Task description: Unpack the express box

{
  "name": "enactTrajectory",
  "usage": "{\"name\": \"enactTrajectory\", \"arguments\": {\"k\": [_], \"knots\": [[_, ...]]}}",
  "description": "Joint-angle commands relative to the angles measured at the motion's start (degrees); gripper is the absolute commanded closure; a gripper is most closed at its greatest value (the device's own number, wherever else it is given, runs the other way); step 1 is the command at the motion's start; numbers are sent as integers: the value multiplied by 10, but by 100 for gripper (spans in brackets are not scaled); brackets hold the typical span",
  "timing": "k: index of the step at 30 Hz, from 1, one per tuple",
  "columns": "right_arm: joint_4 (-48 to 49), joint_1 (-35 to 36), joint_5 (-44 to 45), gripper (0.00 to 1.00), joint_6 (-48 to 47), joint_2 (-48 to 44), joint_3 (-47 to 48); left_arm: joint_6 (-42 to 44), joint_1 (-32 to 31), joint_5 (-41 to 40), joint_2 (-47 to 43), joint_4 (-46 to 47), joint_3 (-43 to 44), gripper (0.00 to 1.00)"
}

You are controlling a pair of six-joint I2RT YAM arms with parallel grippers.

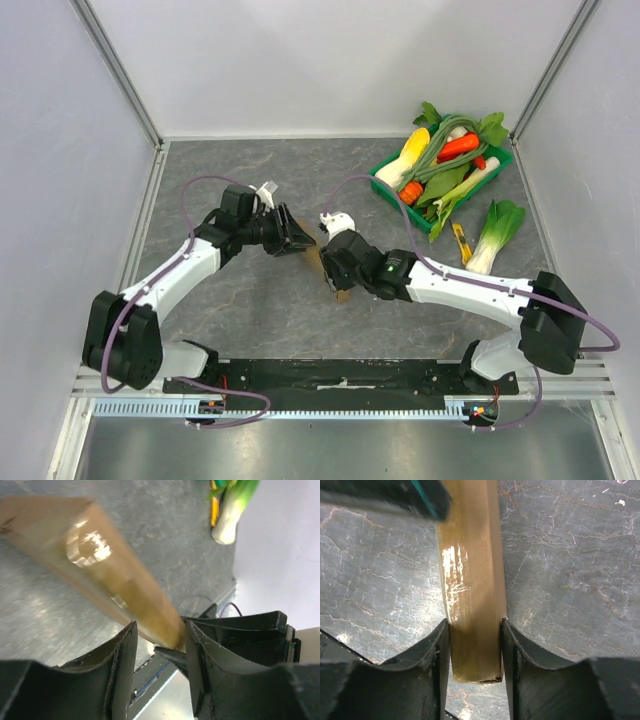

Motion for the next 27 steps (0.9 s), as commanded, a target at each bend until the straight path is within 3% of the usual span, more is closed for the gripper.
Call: {"name": "enactTrajectory", "arguments": {"k": [1, 9, 10, 14, 20, 23, 27], "knots": [[38, -15, -9, 59, 31, -18, -26, 15, 10, -156, -80, -61, 10, 48], [163, -100, -211, 69, 86, -19, -79, 46, 24, -249, -163, -118, 23, 47], [210, -109, -277, 69, 119, -15, -97, 47, 26, -258, -166, -126, 24, 48], [364, -134, -398, 68, 185, 40, -127, 48, 36, -290, -165, -169, 20, 48], [424, -138, -451, 64, 222, 132, -123, 60, 42, -311, -156, -193, 9, 46], [329, -138, -384, 46, 176, 121, -113, 69, 45, -330, -157, -202, 6, 32], [216, -139, -305, 19, 126, 74, -113, 76, 46, -345, -167, -210, 4, 1]]}}
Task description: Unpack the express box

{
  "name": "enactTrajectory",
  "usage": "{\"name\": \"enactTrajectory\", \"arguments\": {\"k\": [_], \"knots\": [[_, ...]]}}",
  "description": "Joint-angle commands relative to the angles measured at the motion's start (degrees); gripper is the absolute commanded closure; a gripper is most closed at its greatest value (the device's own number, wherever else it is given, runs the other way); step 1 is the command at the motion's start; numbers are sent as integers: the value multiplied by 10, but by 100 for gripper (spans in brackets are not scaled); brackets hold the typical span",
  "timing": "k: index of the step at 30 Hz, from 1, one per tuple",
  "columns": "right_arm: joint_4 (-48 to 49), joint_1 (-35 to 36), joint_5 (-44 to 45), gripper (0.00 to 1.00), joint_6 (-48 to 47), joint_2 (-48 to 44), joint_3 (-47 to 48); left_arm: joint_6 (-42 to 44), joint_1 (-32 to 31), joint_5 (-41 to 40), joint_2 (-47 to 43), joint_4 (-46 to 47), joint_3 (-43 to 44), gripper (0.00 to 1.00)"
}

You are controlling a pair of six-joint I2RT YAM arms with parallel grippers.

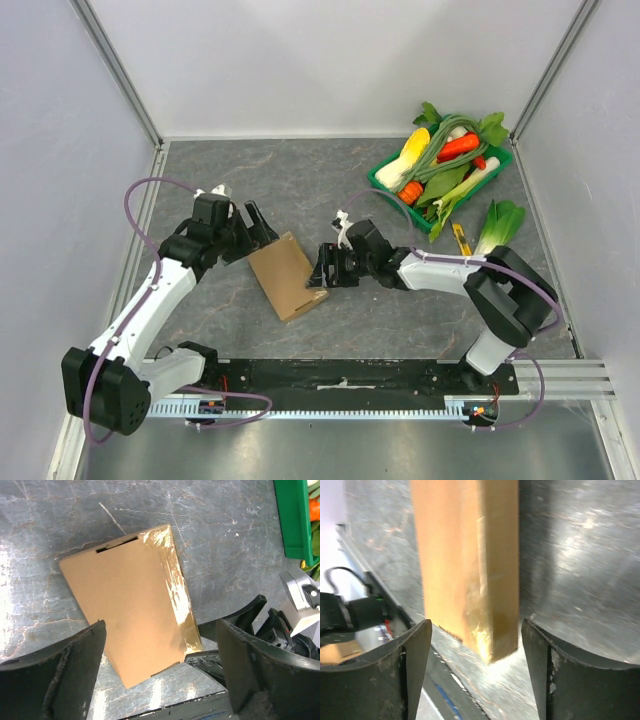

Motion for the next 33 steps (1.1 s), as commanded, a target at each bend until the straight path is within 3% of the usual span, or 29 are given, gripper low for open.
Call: {"name": "enactTrajectory", "arguments": {"k": [1, 7, 13, 17, 23, 26, 28, 33], "knots": [[-130, -1, 96, 17, -66, -69, 7, 28, 5, -39, -13, -11, -6, 0], [-274, -1, 281, 14, -126, -169, 25, 38, 9, -45, -16, -15, -26, 0], [-384, -22, 485, 17, -162, -218, 39, 13, 13, -22, 12, -26, -72, 6], [-416, -44, 563, 23, -185, -228, 33, -10, 14, 0, 40, 1, -105, 7], [-421, -89, 586, 28, -197, -243, 17, -31, 14, 67, 95, 70, -141, 8], [-391, -88, 538, 35, -231, -250, 6, -33, 14, 76, 126, 85, -142, 10], [-378, -88, 514, 39, -237, -249, -1, -30, 14, 68, 147, 90, -135, 14], [-406, -99, 594, 41, -203, -245, -5, 10, 15, 32, 185, 77, -101, 27]]}}
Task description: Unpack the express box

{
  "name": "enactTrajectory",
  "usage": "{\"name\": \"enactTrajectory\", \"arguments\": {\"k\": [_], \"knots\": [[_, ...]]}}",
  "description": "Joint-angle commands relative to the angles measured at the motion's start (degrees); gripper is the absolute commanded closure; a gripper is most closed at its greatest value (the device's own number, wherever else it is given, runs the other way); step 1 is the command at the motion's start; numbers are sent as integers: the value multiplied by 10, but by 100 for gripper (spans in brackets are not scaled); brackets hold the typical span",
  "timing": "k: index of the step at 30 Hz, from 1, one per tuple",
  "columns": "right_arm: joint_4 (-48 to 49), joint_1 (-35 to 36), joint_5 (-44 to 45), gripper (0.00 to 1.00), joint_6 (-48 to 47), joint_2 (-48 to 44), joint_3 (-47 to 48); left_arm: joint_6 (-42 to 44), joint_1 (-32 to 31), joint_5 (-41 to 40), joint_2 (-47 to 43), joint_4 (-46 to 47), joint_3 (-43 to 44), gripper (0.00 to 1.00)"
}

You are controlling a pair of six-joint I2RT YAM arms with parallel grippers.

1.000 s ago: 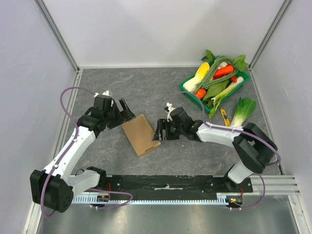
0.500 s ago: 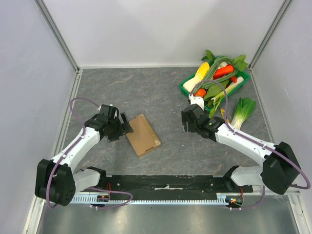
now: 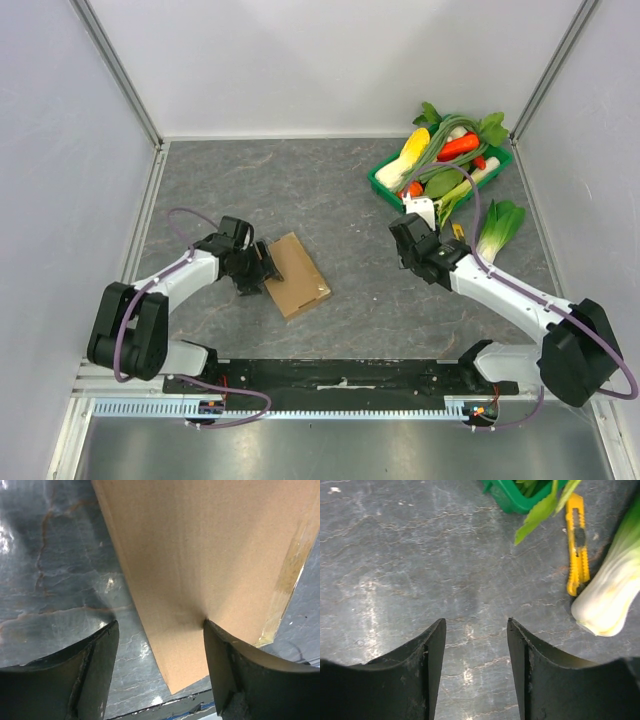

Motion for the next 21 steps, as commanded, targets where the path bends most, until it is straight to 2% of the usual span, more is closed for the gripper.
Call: {"name": "enactTrajectory", "arguments": {"k": [1, 2, 4, 6, 16, 21], "knots": [[-6, -16, 77, 39, 17, -7, -5, 38, 0, -55, 37, -7, 51, 29], [-7, -31, 83, 37, 16, -8, -9, 76, -5, -69, 51, -18, 61, 31], [-2, -48, 90, 36, 15, -12, -13, 99, -8, -113, 63, -47, 91, 34], [20, -80, 65, 35, 7, -17, -28, 118, -8, -114, 74, -66, 104, 35], [117, -246, -52, 42, -3, 8, -67, 157, -9, -38, 72, -45, 118, 39], [162, -282, -81, 47, -47, 58, -40, 180, -9, -4, 55, -37, 117, 39]]}}
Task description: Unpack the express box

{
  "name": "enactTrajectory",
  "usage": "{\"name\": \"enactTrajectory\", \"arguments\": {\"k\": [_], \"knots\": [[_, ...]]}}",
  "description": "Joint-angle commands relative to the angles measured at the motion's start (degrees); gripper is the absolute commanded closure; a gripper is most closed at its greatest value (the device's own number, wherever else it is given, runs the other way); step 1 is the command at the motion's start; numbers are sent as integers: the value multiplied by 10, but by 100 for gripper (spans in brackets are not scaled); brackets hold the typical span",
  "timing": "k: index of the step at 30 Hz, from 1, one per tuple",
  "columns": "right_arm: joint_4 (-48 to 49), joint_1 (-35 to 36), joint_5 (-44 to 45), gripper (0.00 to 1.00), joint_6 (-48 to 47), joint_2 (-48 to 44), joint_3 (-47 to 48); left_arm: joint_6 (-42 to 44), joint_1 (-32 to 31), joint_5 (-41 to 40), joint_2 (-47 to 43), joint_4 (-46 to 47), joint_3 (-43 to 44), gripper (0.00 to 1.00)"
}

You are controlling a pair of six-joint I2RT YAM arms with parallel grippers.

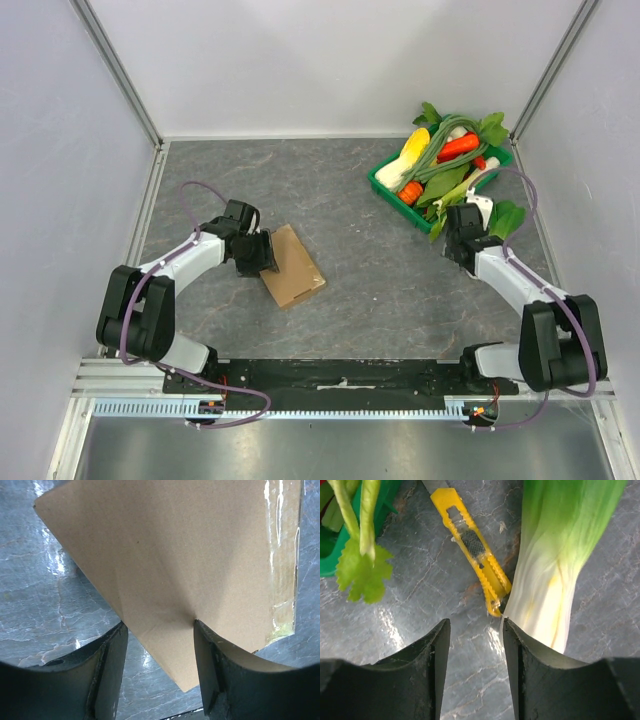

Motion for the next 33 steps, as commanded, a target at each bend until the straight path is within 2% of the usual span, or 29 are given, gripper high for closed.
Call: {"name": "enactTrajectory", "arguments": {"k": [1, 5, 12, 18, 23, 26, 33], "knots": [[70, -25, -36, 48, -42, 43, 31, 54, -1, 40, -14, 1, 11, 39], [90, -53, -56, 49, -59, 101, 59, 61, -1, 55, -17, 0, -6, 42], [122, -97, -80, 47, -86, 146, 76, 70, -2, 63, -52, 1, -11, 43], [137, -122, -118, 45, -86, 203, 100, 61, -2, 70, -83, -12, 19, 37], [113, -123, -127, 43, -78, 247, 128, 53, -1, 86, -107, -13, 48, 30], [66, -123, -147, 43, -60, 262, 145, 52, -1, 93, -125, -13, 65, 29], [15, -119, -148, 51, -23, 244, 96, 58, -1, 94, -147, -20, 96, 27]]}}
